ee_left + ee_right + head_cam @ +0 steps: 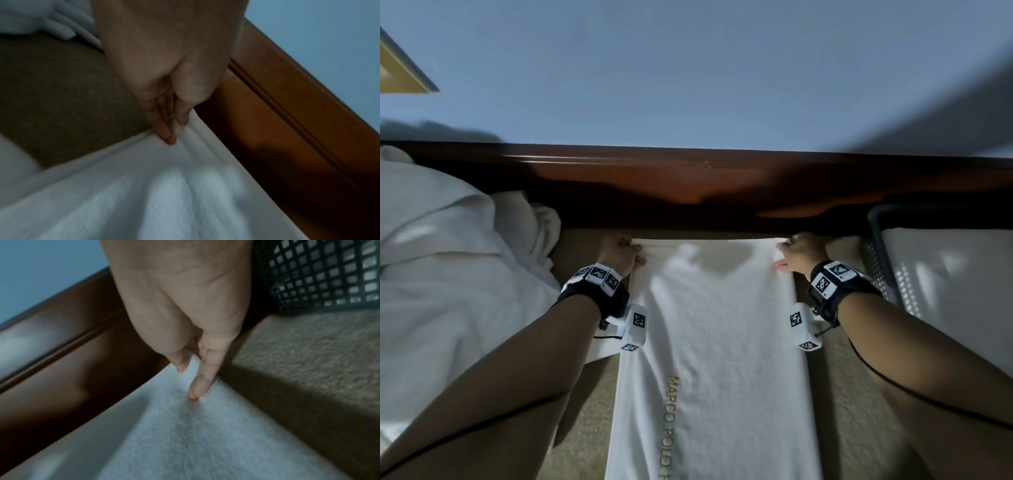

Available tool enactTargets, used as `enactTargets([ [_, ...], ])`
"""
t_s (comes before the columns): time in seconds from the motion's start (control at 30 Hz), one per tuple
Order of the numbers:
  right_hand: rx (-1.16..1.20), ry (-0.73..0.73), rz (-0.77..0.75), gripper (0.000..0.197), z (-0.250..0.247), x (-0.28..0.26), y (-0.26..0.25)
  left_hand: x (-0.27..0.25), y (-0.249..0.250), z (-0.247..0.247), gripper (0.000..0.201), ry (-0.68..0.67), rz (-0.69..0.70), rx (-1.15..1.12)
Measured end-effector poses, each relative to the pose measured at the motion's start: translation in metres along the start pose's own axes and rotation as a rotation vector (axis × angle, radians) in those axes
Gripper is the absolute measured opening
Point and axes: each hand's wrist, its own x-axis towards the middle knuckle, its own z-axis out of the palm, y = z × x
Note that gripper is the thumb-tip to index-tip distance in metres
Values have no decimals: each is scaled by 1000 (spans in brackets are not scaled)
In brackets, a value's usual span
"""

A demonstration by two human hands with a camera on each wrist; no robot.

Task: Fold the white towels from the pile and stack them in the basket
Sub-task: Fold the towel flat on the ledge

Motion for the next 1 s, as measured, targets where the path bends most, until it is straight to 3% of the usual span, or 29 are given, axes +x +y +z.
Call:
enactTargets([
  [0.07, -48, 10, -24, 25, 5, 7, 6, 4, -4, 3, 11, 0, 17, -14],
  [0.13, -81, 35, -48, 7, 7, 6, 12, -3, -9, -3, 13, -19, 55, 0],
  [0.23, -71, 80, -49, 62, 3, -20, 27, -38, -19, -26, 33, -25, 142, 121],
  [0.27, -104, 82, -28, 72, 1, -32, 39, -56, -28, -36, 33, -15, 158, 222],
  [0.37, -157, -61, 174, 81, 10, -93, 78, -121, -67, -58, 19, -35, 105, 446],
  [0.43, -272, -155, 213, 84, 24, -132, 99, -148, -100, -59, 26, -95, 64, 488],
  [0.57, -355, -151, 205, 65, 36, -170, 107, -170, -136, -50, 48, -244, -93, 512],
  [0.7, -303, -169, 221, 41, 23, -167, 125, -177, -159, -62, 34, -236, -54, 532],
  [0.9, -215, -33, 170, 46, 33, -182, 134, -204, -153, -62, 34, -69, 20, 474],
  [1.0, -280, -120, 185, 58, 33, -209, 147, -227, -164, -62, 36, -27, 92, 513],
])
